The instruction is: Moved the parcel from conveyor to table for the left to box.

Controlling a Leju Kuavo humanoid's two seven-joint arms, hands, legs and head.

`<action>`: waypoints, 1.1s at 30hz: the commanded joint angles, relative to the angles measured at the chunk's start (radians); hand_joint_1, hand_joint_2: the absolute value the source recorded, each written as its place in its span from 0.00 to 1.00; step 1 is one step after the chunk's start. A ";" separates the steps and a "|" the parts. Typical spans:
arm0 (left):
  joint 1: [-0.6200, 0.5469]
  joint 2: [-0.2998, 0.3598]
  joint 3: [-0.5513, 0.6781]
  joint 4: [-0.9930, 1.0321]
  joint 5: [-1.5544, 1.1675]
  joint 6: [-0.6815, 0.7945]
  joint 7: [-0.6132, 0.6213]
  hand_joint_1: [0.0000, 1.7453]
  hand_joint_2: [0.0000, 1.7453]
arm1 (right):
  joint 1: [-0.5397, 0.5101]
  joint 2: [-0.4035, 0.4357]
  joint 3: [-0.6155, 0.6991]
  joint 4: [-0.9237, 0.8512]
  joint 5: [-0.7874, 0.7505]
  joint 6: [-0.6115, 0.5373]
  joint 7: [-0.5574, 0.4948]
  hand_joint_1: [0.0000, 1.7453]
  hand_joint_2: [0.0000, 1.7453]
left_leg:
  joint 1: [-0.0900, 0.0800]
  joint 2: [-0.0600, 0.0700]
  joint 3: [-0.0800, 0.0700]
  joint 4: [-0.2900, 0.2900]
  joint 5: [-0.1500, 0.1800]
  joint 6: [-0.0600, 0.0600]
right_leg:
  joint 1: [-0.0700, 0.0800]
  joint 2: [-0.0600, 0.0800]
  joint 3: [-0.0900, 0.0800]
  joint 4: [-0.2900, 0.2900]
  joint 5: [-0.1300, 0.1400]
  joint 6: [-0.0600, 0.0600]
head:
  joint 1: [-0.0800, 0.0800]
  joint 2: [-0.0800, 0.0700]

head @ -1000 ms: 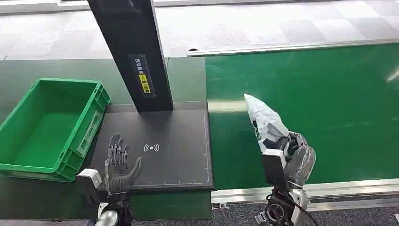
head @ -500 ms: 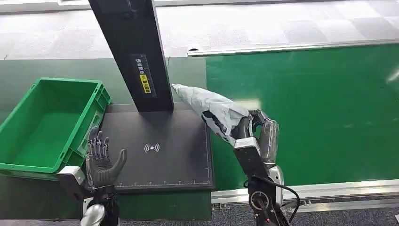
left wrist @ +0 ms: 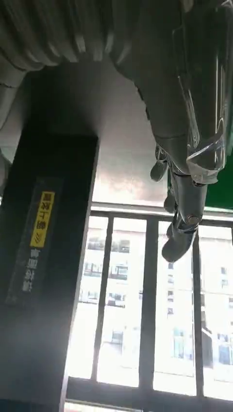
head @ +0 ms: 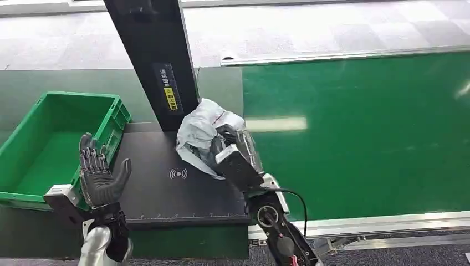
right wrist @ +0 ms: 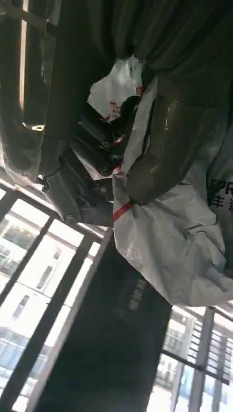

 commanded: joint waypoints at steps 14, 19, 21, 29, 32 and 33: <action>-0.047 -0.008 0.041 0.010 -0.021 -0.008 0.032 0.00 1.00 | -0.148 0.063 0.106 0.310 -0.120 0.105 0.027 0.00 1.00 | 0.001 0.000 0.000 -0.001 0.001 0.000 | 0.001 -0.002 0.001 -0.002 0.001 -0.002 | 0.000 0.000; -0.087 -0.008 -0.024 0.048 -0.100 -0.048 0.046 0.00 1.00 | -0.129 0.044 0.033 0.289 -0.280 0.192 -0.075 0.00 1.00 | 0.001 -0.001 0.000 -0.001 0.001 0.001 | 0.001 -0.004 0.001 -0.003 0.001 -0.001 | 0.000 0.000; -0.106 -0.002 -0.068 0.059 -0.155 -0.030 0.048 0.00 1.00 | -0.120 0.027 0.019 0.258 -0.308 0.191 -0.077 0.00 1.00 | 0.000 -0.004 -0.001 0.000 0.001 0.001 | 0.001 -0.006 0.001 -0.002 0.001 -0.001 | 0.000 0.000; -0.113 0.037 -0.253 0.016 -0.381 -0.035 0.063 0.00 1.00 | -0.060 -0.028 -0.073 0.192 -0.412 0.191 -0.105 0.00 1.00 | 0.000 -0.005 -0.001 -0.001 0.002 0.000 | 0.000 -0.007 0.001 -0.003 0.001 -0.002 | 0.000 0.000; -0.124 0.036 -0.363 0.035 -0.453 -0.070 0.097 0.00 1.00 | -0.007 -0.060 -0.115 0.133 -0.445 0.178 -0.113 0.00 1.00 | 0.000 -0.008 -0.001 -0.001 0.002 0.001 | 0.000 -0.010 0.002 -0.003 0.000 -0.001 | 0.000 0.000; -0.132 0.042 -0.421 0.055 -0.481 -0.102 0.120 0.00 1.00 | 0.023 -0.065 -0.147 0.089 -0.459 0.147 -0.123 0.00 1.00 | 0.000 -0.007 -0.001 0.000 0.001 0.001 | 0.000 -0.009 0.002 -0.003 0.000 -0.001 | 0.000 0.000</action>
